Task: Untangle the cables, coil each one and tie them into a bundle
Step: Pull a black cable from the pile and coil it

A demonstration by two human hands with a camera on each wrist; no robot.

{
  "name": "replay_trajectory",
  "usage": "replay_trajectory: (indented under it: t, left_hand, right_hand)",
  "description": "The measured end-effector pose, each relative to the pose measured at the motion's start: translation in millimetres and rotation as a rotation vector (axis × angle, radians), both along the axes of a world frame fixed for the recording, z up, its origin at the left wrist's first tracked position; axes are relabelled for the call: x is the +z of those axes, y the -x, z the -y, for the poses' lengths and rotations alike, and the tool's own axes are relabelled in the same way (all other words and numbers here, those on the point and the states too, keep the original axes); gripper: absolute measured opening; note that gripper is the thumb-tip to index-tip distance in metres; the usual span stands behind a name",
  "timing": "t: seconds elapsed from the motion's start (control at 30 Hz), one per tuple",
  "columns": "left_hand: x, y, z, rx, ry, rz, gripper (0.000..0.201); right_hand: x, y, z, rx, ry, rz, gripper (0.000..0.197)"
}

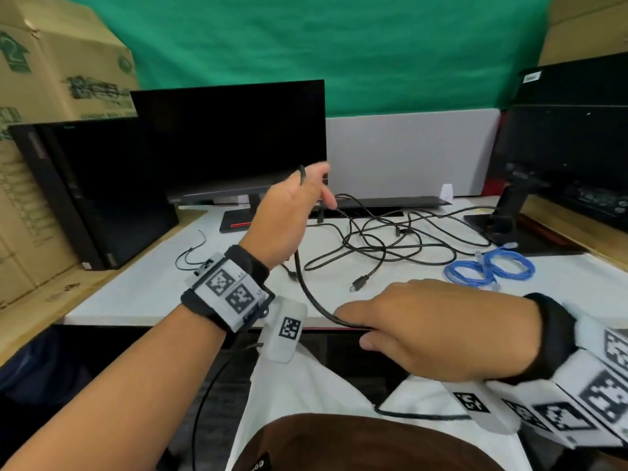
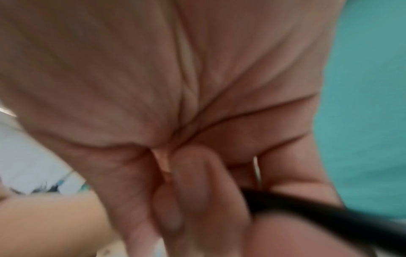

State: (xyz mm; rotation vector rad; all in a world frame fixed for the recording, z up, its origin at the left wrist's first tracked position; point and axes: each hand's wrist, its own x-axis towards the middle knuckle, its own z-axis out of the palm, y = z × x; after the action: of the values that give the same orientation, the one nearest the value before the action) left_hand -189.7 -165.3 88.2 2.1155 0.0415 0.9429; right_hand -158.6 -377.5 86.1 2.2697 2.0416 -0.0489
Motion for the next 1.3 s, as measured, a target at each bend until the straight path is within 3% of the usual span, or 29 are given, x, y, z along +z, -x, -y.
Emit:
replay_trajectory:
  t: [0.07, 0.13, 0.23, 0.3, 0.37, 0.47, 0.6, 0.73, 1.07, 1.2, 1.3]
  left_hand:
    - [-10.6, -0.6, 3.5, -0.006, -0.114, -0.094, 0.058]
    - [-20.5, 2.3, 12.8, -0.143, -0.136, -0.191, 0.062]
    - [-21.5, 6.8, 31.9, -0.426, -0.008, -0.315, 0.07]
    - [-13.9, 9.4, 44.0, -0.599, 0.164, -0.358, 0.078]
    - [-6.1, 11.8, 53.3, -0.75, 0.322, -0.359, 0.082]
    - [0.4, 15.3, 57.5, -0.815, 0.444, -0.323, 0.084]
    - [3.7, 17.9, 56.7, -0.835, 0.464, -0.35, 0.087]
    - [4.2, 18.8, 56.0, -0.798, 0.533, -0.403, 0.078]
    - [5.0, 19.6, 57.3, -0.719, 0.679, -0.3, 0.052]
    - [4.6, 19.1, 60.8, -0.829, 0.749, -0.197, 0.046]
    - [5.4, 21.5, 63.9, -0.914, 0.714, -0.173, 0.043]
  right_hand:
    - [14.6, 1.0, 3.7, 0.083, -0.173, 0.031, 0.015]
    - [28.8, -8.1, 7.2, 0.142, -0.433, -0.076, 0.02]
    - [36.6, -32.2, 9.0, 0.23, -0.752, -0.364, 0.013]
    - [29.9, -47.6, 4.3, 0.148, -0.855, -0.524, 0.012]
    - [18.5, -55.1, -2.1, 0.072, -0.825, -0.729, 0.02]
    - [9.1, -54.0, -10.8, 0.058, -0.802, -0.912, 0.029]
    - [7.2, -53.8, -15.0, 0.049, -0.928, -0.934, 0.031]
    - [7.3, -50.0, -18.9, -0.019, -1.015, -0.989, 0.031]
    - [8.5, -64.4, -18.8, -0.159, -0.973, -1.136, 0.028]
    - [5.7, -68.1, -17.0, -0.175, -0.847, -1.136, 0.032]
    - [7.4, -68.4, -16.9, -0.19, -0.883, -1.099, 0.027]
